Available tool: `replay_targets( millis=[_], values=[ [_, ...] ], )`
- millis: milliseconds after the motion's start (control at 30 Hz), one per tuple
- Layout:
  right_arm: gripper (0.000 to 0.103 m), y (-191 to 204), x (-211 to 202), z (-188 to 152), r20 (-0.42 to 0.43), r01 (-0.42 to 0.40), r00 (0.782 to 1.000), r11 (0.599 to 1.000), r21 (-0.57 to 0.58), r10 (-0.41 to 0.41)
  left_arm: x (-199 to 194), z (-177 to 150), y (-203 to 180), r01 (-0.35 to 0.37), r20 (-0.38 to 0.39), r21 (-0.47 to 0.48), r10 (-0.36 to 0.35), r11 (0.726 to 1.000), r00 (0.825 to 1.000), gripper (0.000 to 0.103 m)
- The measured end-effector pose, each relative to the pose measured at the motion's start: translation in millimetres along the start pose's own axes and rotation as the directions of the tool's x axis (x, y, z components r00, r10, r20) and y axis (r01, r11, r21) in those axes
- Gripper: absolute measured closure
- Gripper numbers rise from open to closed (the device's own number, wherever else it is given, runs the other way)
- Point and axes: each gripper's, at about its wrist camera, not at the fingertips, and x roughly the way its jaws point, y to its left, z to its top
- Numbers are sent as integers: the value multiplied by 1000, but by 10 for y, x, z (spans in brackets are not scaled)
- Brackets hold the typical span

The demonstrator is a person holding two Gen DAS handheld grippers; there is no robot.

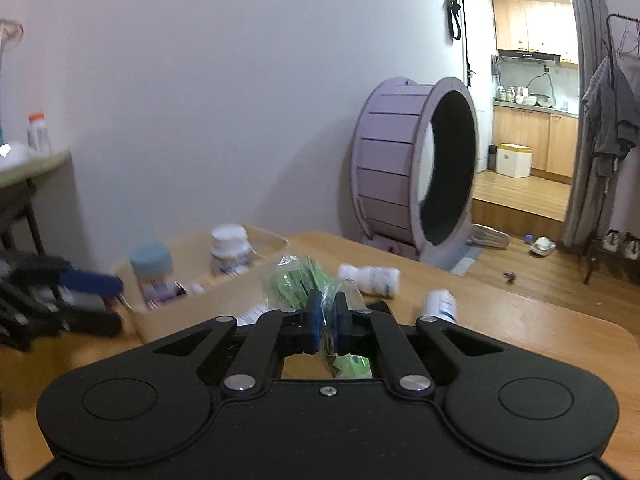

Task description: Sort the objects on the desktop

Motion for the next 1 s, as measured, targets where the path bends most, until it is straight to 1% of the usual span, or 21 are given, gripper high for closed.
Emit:
replay_targets(
  millis=[133, 267, 300, 333, 433, 533, 633, 700, 800, 867, 900, 933, 967, 1000],
  values=[
    [98, 104, 80, 127, 9, -55, 998, 998, 21, 55, -77, 10, 61, -15, 18, -10, 15, 1000, 1000, 36],
    [98, 254, 301, 288, 11, -111, 994, 993, 27, 111, -194, 27, 181, -42, 48, -45, 44, 998, 998, 36],
    [99, 301, 369, 326, 11, -126, 992, 992, 24, 125, -218, 29, 216, -47, 51, -59, 50, 997, 997, 36],
    [103, 349, 439, 363, 8, -141, 990, 990, 20, 141, -236, 29, 250, -51, 52, -71, 55, 996, 997, 36],
    [103, 495, 648, 489, -6, -174, 985, 985, -8, 174, -275, 27, 321, -56, 52, -91, 61, 994, 997, 36],
    [103, 563, 756, 539, -16, -182, 983, 983, -23, 182, -301, 25, 353, -50, 49, -92, 55, 994, 997, 36],
    [103, 559, 746, 498, -40, -193, 981, 981, -33, 191, -329, 33, 378, -35, 52, -100, 40, 994, 998, 36],
    [103, 526, 681, 424, -76, -199, 978, 979, -45, 196, -334, 38, 378, -20, 49, -104, 25, 994, 998, 36],
    [100, 465, 540, 290, -101, -170, 981, 984, -51, 165, -322, 33, 328, 0, 42, -89, 4, 996, 999, 36],
    [98, 383, 429, 198, -99, -145, 985, 989, -22, 142, -308, 21, 271, 15, 34, -68, -13, 998, 999, 36],
    [94, 355, 369, 162, -92, -129, 988, 992, -9, 128, -294, 16, 240, 22, 30, -57, -20, 998, 999, 36],
    [83, 320, 303, 123, -83, -112, 990, 994, 6, 113, -274, 12, 208, 29, 26, -45, -28, 999, 999, 35],
    [76, 269, 223, 75, -67, -93, 993, 995, 26, 95, -254, 9, 177, 36, 21, -34, -35, 999, 999, 35],
    [63, 230, 155, 29, -53, -74, 996, 996, 41, 77, -234, 5, 145, 42, 17, -23, -42, 999, 999, 35]
  ],
)
